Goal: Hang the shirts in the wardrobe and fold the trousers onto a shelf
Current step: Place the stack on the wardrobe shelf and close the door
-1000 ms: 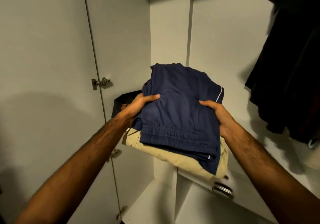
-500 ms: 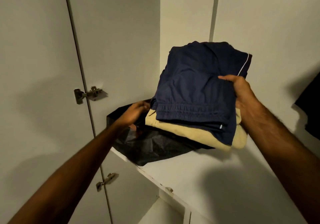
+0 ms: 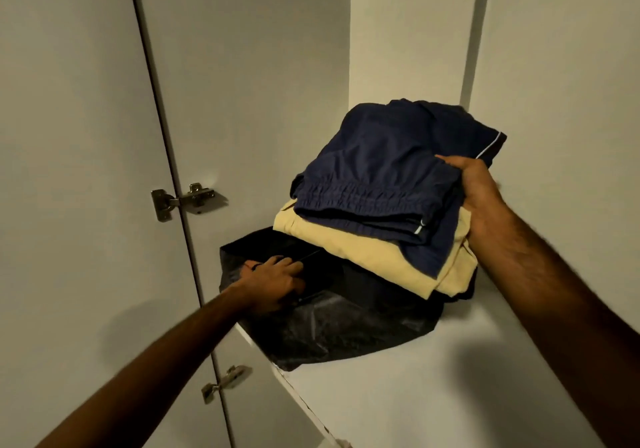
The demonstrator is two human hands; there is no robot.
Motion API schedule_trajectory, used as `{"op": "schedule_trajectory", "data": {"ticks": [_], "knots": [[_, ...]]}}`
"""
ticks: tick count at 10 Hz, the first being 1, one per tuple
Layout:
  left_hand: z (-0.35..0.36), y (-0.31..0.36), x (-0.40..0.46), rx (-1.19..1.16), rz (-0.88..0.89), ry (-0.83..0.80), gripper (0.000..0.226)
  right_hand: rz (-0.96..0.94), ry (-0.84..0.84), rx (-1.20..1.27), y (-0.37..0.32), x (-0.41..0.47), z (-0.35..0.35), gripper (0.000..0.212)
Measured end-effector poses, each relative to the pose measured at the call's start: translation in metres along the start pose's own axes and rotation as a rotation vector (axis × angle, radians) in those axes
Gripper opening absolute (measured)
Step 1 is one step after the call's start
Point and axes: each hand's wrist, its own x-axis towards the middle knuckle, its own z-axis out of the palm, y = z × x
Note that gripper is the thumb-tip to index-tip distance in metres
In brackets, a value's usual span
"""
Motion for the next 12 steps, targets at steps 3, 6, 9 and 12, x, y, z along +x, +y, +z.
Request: {"op": "schedule_trajectory", "data": {"ticks": [3, 6, 9, 12], "knots": [[0.023, -0.012, -0.083, -0.145, 0.138, 0.443, 0.011, 0.141, -0.068, 0.031, 0.045, -0.019, 0.047, 0.031], [0.014, -0.006, -0.1, -0.34, 0.164, 0.241, 0.013, 0.255, -0.033, 0.271, 0.098, -0.016, 0.125, 0.017], [0.021, -0.012, -0.134, -0.47, 0.161, 0.131, 0.013, 0.387, 0.196, 0.207, 0.252, 0.029, 0.033, 0.062], [0.019, 0.001, -0.095, -0.384, 0.081, -0.013, 0.045, 0.388, 0.342, 0.199, 0.249, 0.057, 0.02, 0.052]]}}
